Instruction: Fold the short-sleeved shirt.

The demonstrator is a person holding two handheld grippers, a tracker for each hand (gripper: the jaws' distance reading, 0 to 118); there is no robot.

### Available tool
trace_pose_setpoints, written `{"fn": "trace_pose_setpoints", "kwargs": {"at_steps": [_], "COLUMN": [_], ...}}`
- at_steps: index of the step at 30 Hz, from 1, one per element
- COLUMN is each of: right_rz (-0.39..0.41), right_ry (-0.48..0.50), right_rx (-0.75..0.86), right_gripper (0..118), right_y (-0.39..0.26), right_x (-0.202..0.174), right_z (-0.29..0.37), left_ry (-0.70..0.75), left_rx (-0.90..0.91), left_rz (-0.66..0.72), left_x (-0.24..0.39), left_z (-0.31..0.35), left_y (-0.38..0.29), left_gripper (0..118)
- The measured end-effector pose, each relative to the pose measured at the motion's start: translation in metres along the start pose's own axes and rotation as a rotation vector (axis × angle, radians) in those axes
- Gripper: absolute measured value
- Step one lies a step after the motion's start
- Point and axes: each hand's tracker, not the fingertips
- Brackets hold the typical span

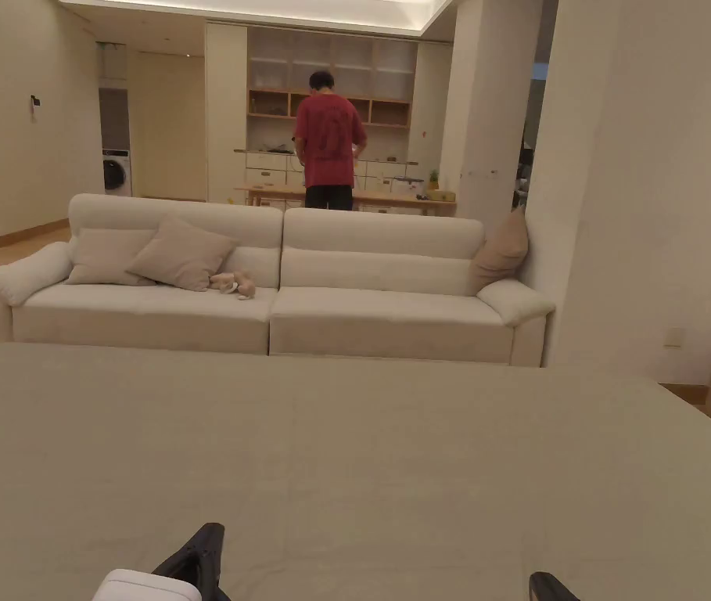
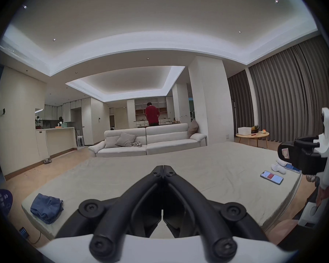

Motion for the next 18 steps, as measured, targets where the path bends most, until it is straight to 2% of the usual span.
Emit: {"fn": "trace_pose_setpoints", "kwargs": {"at_steps": [5, 6, 8, 9, 10, 11, 12, 13, 18], "right_rz": [-0.009, -0.013, -0.017, -0.016, -0.012, -0.012, -0.012, -0.015, -0.014], "right_ry": [-0.030, -0.040, -0.044, -0.049, -0.056, -0.050, -0.048, -0.048, -0.063], "right_rx": [0.014, 0.015, 0.008, 0.007, 0.009, 0.007, 0.004, 0.004, 0.053], "right_gripper": [0, 0, 4, 19, 60, 92, 112, 118, 118], "right_y": [0.003, 0.003, 0.005, 0.005, 0.005, 0.005, 0.005, 0.004, -0.013], "right_x": [0.000, 0.001, 0.003, 0.002, 0.003, 0.003, 0.004, 0.004, 0.003], "right_z": [0.000, -0.001, -0.003, -0.004, -0.004, -0.004, -0.004, -0.004, 0.008], "left_ry": [0.041, 0.054, 0.061, 0.061, 0.062, 0.065, 0.069, 0.069, 0.074], "left_rx": [0.030, 0.044, 0.066, 0.065, 0.061, 0.055, 0.053, 0.056, 0.081], "left_rz": [0.016, 0.015, 0.017, 0.016, 0.016, 0.017, 0.017, 0.016, 0.003], "left_x": [-0.008, -0.010, -0.013, -0.013, -0.013, -0.013, -0.013, -0.013, -0.012], "left_z": [0.005, 0.006, 0.009, 0.008, 0.007, 0.007, 0.006, 0.007, 0.007], "left_y": [0.007, 0.008, 0.011, 0.014, 0.015, 0.016, 0.015, 0.015, 0.012], "left_gripper": [0, 7, 47, 73, 103, 116, 118, 118, 118]}}
